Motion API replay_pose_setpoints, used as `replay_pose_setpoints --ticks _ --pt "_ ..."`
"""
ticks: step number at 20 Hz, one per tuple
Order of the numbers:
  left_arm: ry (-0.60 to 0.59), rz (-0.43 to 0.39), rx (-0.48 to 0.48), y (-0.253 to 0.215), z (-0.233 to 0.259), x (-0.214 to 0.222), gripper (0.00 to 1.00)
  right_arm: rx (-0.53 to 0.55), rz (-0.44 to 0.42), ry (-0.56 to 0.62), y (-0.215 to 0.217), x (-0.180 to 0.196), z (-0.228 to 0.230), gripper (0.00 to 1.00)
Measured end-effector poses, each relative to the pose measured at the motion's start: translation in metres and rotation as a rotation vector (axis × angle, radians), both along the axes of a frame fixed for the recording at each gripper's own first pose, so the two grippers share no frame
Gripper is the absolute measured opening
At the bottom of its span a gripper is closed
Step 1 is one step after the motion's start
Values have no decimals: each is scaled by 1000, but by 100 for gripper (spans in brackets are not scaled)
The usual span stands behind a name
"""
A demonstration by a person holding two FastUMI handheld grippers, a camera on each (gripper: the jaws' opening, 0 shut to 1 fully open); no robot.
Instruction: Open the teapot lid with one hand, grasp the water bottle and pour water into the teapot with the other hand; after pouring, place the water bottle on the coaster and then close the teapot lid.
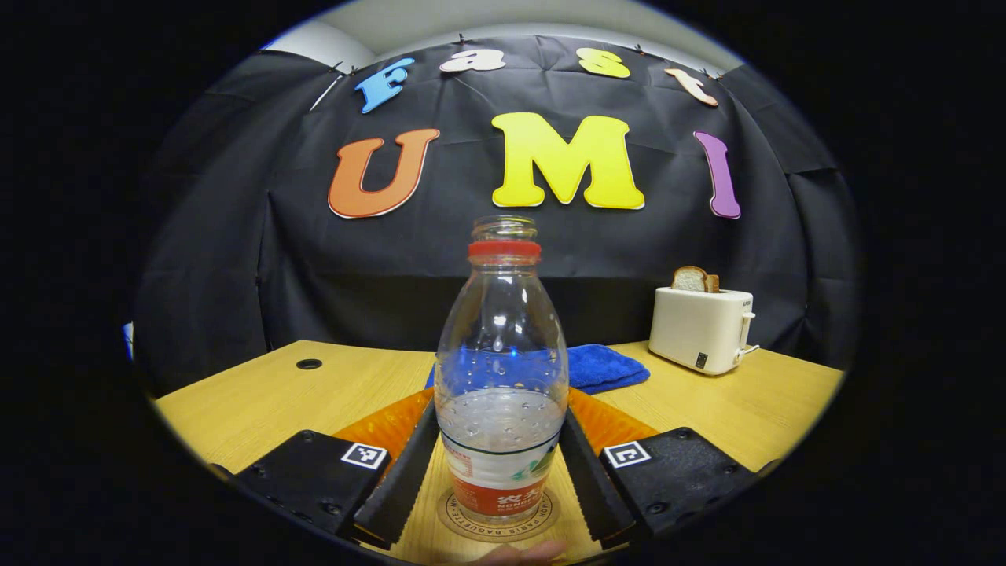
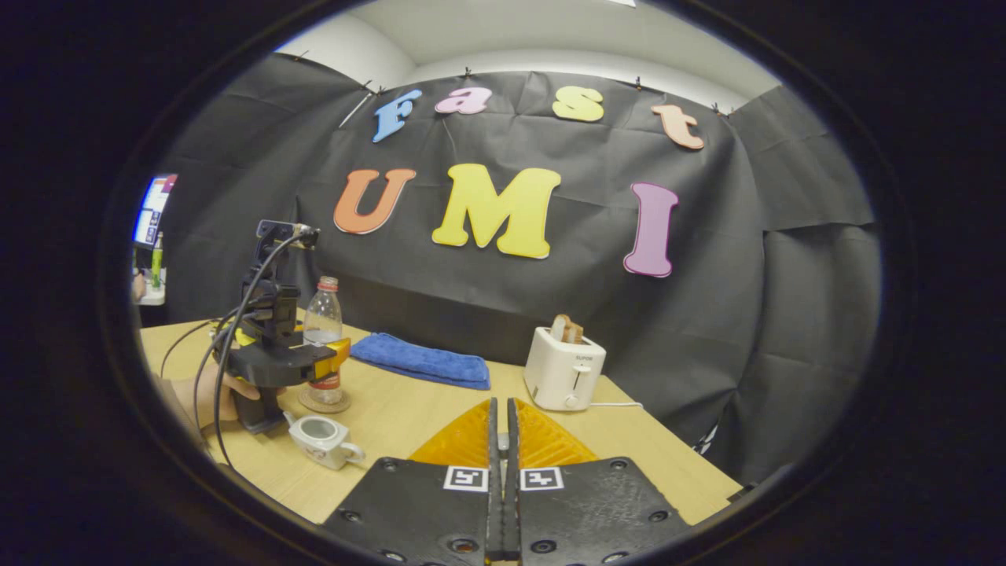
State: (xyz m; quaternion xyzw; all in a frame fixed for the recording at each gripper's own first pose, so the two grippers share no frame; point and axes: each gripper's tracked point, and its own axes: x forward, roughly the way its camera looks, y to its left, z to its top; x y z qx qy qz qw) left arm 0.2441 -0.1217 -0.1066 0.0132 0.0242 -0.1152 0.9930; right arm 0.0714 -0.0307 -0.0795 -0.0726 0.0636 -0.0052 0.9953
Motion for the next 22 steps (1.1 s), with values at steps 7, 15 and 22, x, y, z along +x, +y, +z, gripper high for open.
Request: replay_pose_setpoints --ticks 7,15,22 --pt "4 -13 45 0 0 -7 99 -10 -4 5 1 1 -2 0" --pt "-8 -37 2 10 14 -37 98 -56 2 -8 12 1 -3 0" --pt "-52 99 79 64 38 -94 98 -7 78 19 50 4 -19 0"
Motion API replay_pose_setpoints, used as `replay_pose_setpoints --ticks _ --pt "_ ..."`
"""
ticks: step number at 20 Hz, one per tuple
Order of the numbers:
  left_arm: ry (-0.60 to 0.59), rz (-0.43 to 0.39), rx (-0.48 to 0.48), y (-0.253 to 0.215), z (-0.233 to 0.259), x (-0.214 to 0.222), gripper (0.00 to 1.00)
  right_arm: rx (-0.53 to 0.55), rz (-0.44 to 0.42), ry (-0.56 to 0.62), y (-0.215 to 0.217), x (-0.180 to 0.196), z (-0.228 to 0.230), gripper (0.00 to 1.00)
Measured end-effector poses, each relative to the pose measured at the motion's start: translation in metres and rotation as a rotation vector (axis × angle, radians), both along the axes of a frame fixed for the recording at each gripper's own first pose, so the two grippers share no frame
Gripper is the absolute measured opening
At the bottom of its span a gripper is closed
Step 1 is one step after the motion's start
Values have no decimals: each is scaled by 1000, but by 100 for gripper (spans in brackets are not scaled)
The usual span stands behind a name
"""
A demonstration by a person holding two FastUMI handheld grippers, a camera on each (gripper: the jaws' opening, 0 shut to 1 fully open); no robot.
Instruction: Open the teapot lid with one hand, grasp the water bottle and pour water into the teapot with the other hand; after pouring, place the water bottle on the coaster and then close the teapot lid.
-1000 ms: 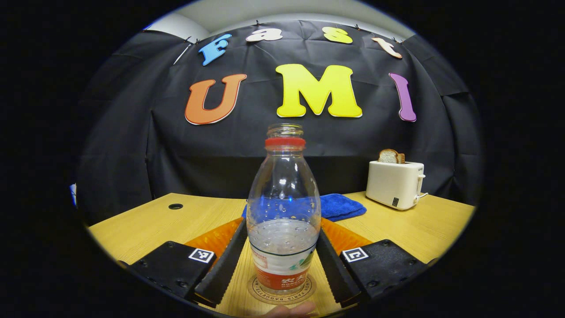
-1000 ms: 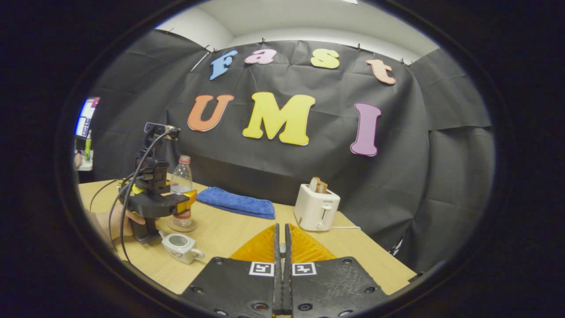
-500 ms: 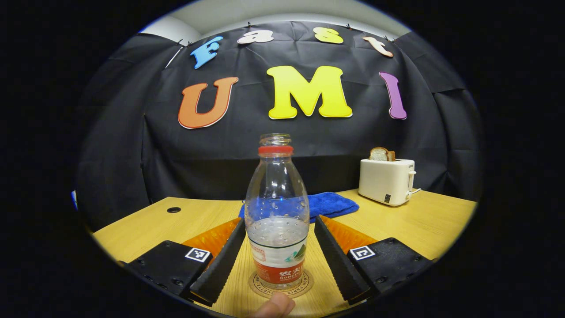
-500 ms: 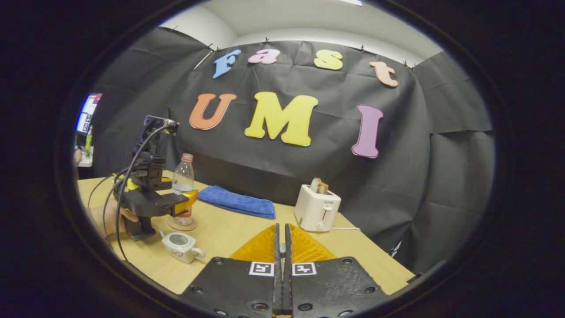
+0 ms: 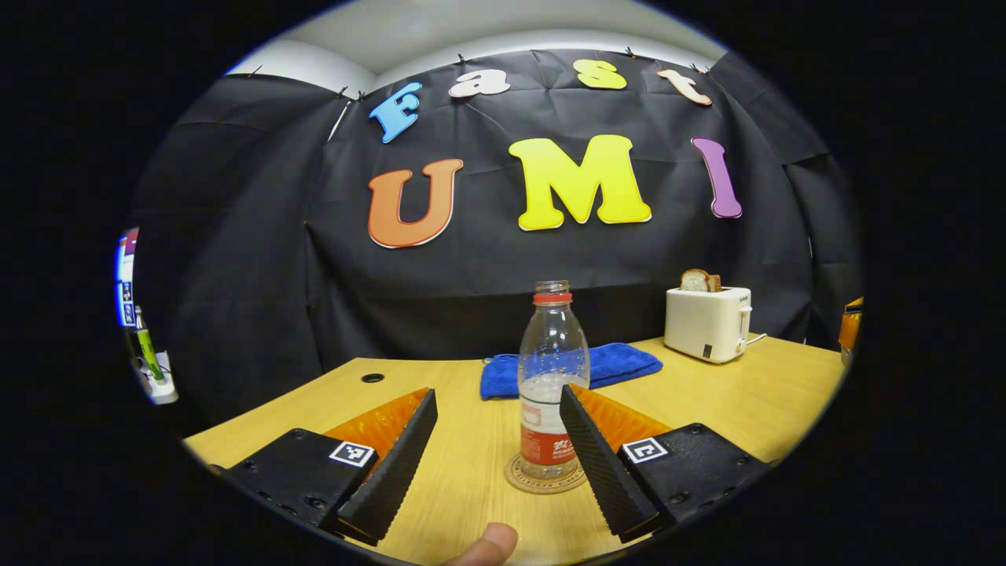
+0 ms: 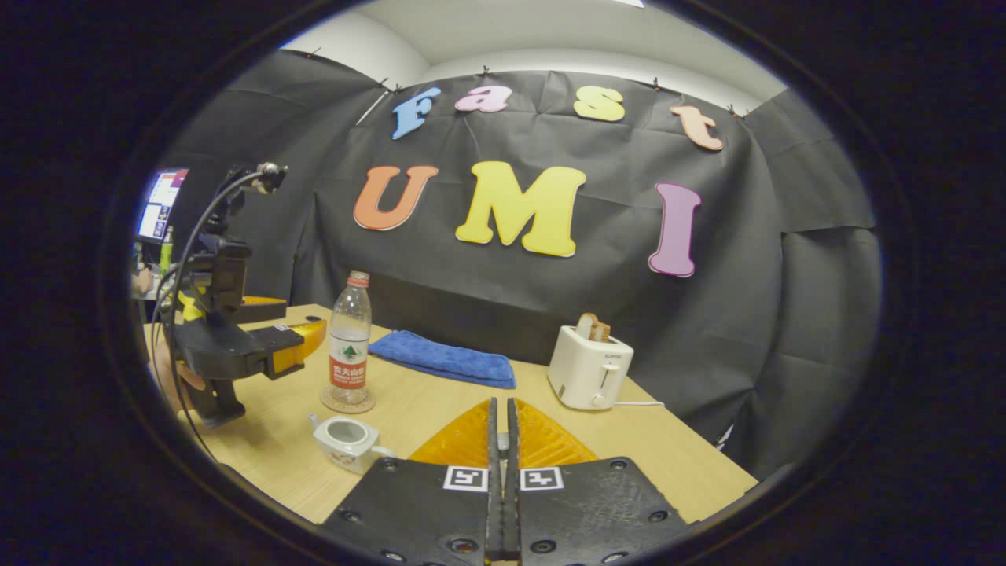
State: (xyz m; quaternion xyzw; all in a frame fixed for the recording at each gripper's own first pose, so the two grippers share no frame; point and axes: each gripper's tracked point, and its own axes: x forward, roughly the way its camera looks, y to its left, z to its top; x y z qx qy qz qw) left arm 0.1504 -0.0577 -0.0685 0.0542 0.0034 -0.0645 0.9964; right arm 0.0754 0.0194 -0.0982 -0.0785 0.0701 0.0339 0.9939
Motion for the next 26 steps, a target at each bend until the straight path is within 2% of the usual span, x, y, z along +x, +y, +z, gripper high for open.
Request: replay_pose_setpoints --ticks 3,6,7,8,10,13,16,17,21,24,25,26 --pt "-11 20 -2 16 17 -26 98 19 25 5 18 4 -5 0" --pt "-13 0 -14 20 33 -51 98 44 45 -25 32 15 2 0" --pt "-19 5 -7 24 39 -59 94 60 61 -29 39 19 3 0" --pt "-19 9 2 29 43 -64 94 84 90 -27 48 23 3 0" --pt "2 17 9 35 47 -77 100 141 164 -23 69 28 5 0" --pt "55 25 13 47 46 -95 98 237 261 34 99 34 -8 0" --pt "88 64 26 68 47 -104 100 247 274 80 113 39 -27 1" --pt "101 70 20 73 47 -106 98 247 265 83 114 41 -33 1" --pt "136 52 -48 82 50 -115 98 268 266 117 131 43 -51 1" --pt "124 35 -62 84 56 -117 98 251 267 125 143 45 -54 1" --pt "124 39 -60 86 56 -117 94 237 270 131 147 46 -55 1" --pt "123 41 -57 88 56 -117 98 223 266 131 149 48 -57 1"
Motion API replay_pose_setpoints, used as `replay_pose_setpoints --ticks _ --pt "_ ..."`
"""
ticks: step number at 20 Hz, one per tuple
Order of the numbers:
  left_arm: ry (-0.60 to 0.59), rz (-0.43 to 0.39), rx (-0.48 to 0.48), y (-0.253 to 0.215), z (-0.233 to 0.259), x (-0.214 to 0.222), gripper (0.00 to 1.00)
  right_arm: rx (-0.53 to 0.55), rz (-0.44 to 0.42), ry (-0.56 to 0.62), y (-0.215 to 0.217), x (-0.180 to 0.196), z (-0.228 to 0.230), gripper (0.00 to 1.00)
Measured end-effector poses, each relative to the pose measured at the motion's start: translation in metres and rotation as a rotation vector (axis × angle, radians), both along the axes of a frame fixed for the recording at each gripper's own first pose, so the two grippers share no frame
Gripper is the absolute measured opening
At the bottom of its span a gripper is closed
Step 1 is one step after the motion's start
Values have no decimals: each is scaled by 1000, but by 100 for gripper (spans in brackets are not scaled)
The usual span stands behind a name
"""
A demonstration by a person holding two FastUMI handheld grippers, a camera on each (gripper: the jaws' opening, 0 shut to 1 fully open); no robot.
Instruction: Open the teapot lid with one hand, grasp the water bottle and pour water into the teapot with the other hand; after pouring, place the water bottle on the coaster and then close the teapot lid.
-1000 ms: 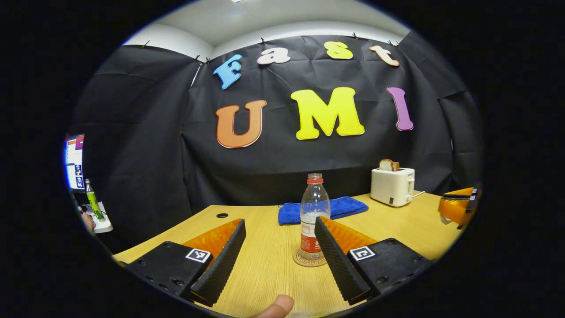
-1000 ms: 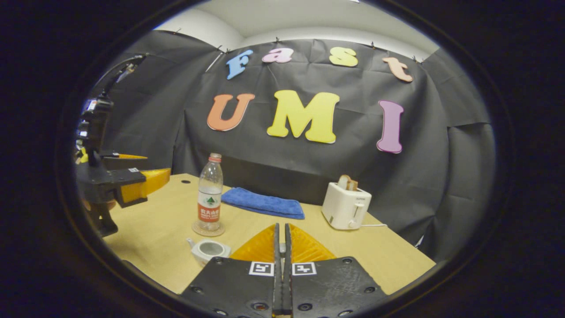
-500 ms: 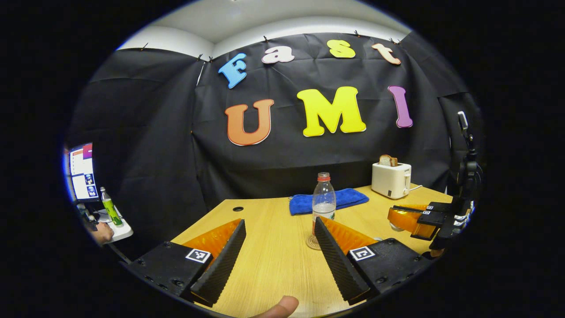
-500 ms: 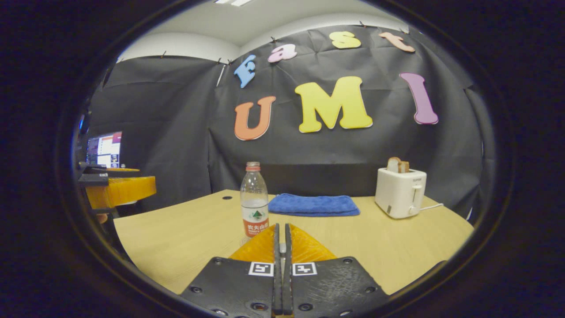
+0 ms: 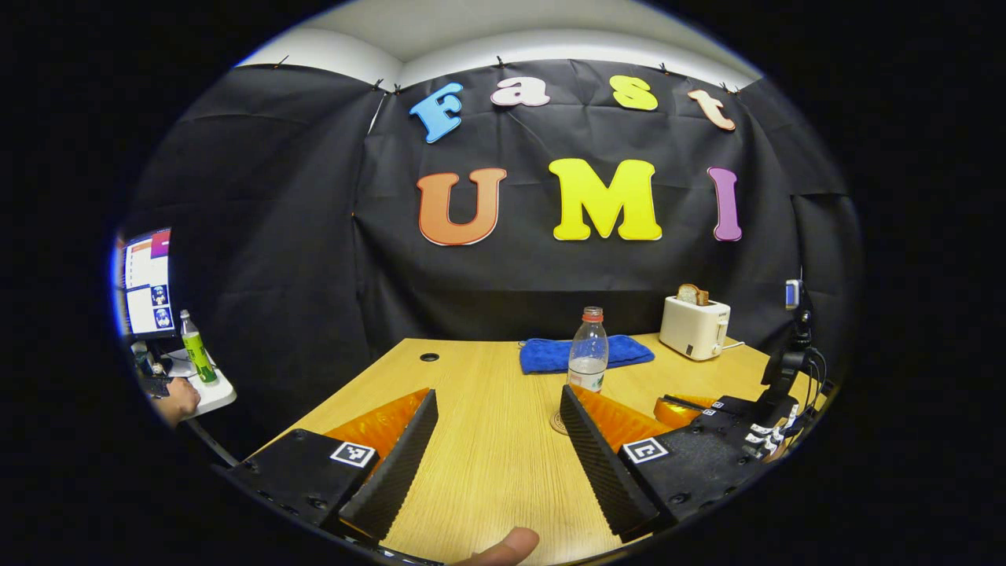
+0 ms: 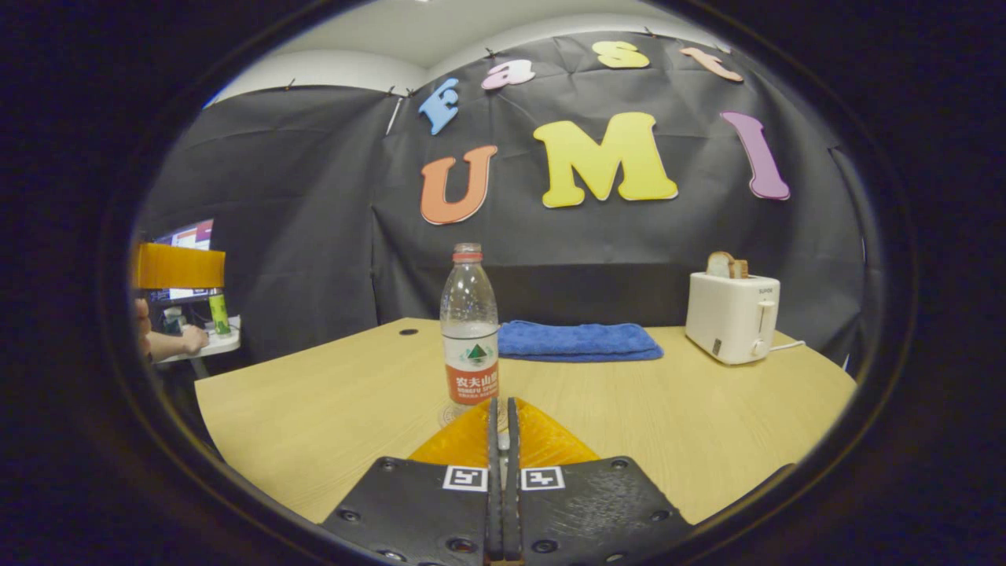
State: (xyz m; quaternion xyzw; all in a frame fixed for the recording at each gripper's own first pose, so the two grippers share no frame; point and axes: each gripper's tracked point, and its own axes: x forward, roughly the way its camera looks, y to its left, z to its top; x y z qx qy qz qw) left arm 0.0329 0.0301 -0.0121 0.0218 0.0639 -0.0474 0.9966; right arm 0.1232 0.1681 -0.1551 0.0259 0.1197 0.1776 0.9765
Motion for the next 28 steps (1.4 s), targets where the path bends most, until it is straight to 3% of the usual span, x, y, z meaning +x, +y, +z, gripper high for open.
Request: replay_pose_setpoints --ticks 8,12,16,17,18,19,23,28 --pt "25 -14 -1 -1 -7 3 98 -17 -24 6 -2 3 -6 4" --pt "42 -13 -11 0 -9 3 98 -23 -34 -15 -6 0 4 13" --pt "39 -14 -6 -1 -6 0 98 -43 -42 -56 -15 -14 29 37" --pt "34 -14 -5 -2 -4 -1 98 -47 -50 -61 -20 -18 35 50" --pt "27 -14 0 -2 -3 -2 98 -52 -62 -67 -25 -22 41 54" --pt "19 -13 7 -2 0 -4 98 -62 -80 -72 -32 -26 48 69" --pt "-18 -6 20 -4 11 -11 98 -72 -138 -117 -59 -43 80 98" --pt "-39 5 22 -13 16 -19 98 -103 -237 -134 -109 -69 112 97"
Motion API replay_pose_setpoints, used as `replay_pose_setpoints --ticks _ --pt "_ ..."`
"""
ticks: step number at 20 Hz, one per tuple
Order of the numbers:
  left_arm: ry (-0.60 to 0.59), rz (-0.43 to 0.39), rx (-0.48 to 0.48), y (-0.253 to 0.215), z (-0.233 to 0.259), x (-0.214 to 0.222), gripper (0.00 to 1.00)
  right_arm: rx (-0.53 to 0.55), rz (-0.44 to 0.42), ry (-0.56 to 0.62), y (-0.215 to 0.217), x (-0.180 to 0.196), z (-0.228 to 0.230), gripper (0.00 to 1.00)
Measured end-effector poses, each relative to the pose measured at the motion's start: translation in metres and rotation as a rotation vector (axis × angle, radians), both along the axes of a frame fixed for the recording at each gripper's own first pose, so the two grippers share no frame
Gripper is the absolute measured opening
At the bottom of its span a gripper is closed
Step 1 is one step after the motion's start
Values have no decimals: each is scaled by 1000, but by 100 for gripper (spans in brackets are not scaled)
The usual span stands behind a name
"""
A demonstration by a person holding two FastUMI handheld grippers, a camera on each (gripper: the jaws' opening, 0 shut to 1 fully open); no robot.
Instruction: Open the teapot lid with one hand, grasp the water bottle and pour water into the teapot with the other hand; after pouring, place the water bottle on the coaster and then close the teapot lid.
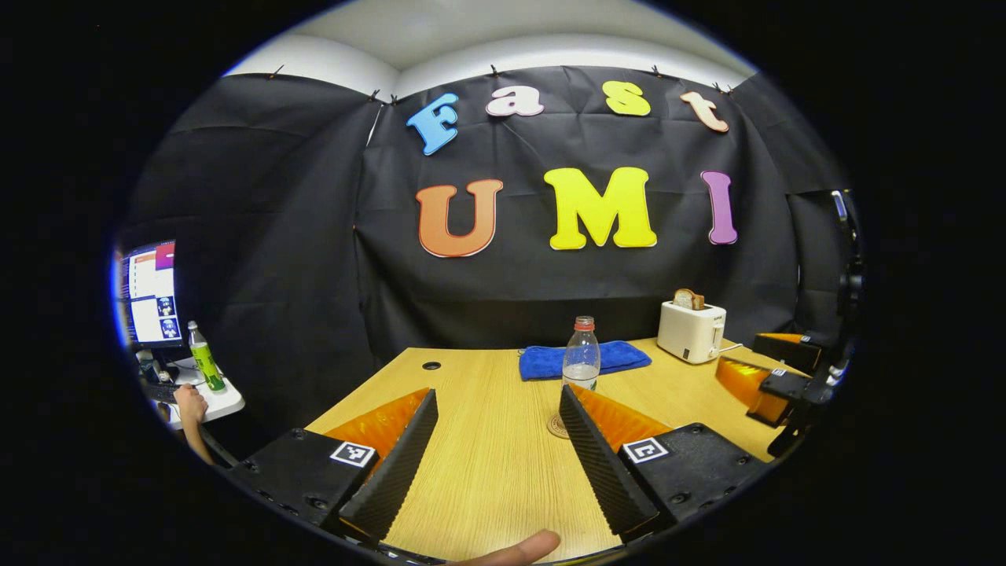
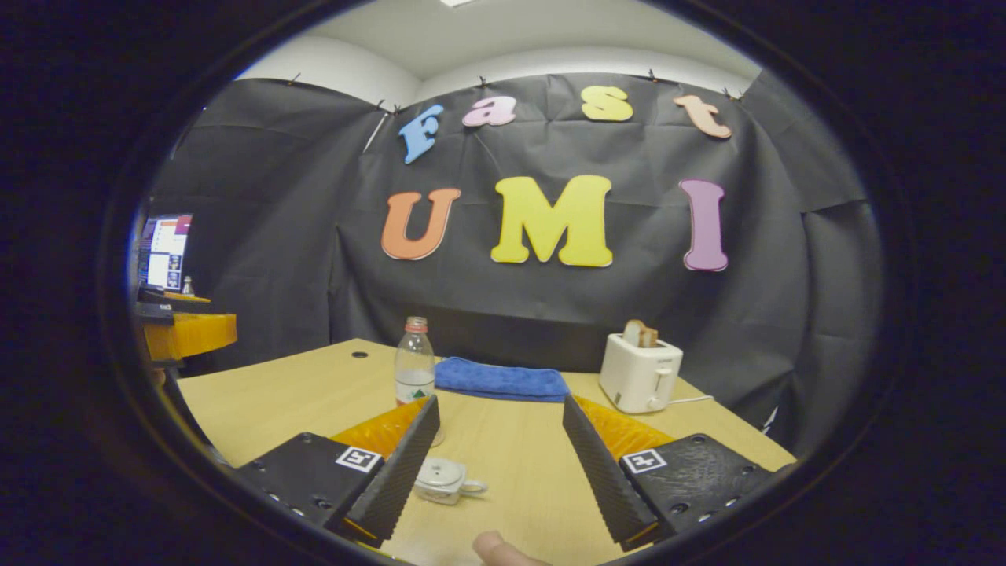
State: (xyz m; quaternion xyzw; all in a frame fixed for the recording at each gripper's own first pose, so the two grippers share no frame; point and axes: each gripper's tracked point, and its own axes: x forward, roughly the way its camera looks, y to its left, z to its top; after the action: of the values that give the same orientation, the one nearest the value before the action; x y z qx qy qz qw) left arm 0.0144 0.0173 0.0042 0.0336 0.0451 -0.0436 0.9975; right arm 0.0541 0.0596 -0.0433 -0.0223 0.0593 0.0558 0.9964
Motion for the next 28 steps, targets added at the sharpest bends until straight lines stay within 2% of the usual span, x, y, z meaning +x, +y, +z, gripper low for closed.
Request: replay_pose_setpoints --ticks 4,5,6,8,10,15,16,17,18,20,21,28 --pt "-28 20 -28 -8 7 -6 98 -23 -65 -25 -46 -23 19 95" --pt "-29 10 -37 -14 6 -8 94 -18 -87 -23 -58 -29 21 95" --pt "-31 -3 -33 -20 4 -9 98 -15 -116 -22 -71 -34 21 95" --pt "-50 4 7 -22 6 -13 98 7 -153 -36 -90 -44 26 97" --pt "-86 18 35 -25 13 -14 98 54 -120 -56 -91 -49 28 95" --pt "-106 -15 31 -50 11 -16 98 48 -96 -53 -96 -51 27 97" --pt "-107 -9 41 -49 10 -16 94 50 -85 -44 -93 -51 24 95" --pt "-104 1 48 -47 7 -14 98 51 -79 -38 -91 -51 22 95" --pt "-97 -1 50 -48 5 -13 98 49 -73 -37 -90 -52 23 95" --pt "-84 -10 43 -51 2 -11 94 44 -74 -35 -89 -51 22 97" --pt "-79 -12 38 -51 1 -11 97 43 -72 -33 -88 -52 22 97" --pt "-75 4 11 -42 2 -8 97 19 -73 -26 -84 -50 17 97"
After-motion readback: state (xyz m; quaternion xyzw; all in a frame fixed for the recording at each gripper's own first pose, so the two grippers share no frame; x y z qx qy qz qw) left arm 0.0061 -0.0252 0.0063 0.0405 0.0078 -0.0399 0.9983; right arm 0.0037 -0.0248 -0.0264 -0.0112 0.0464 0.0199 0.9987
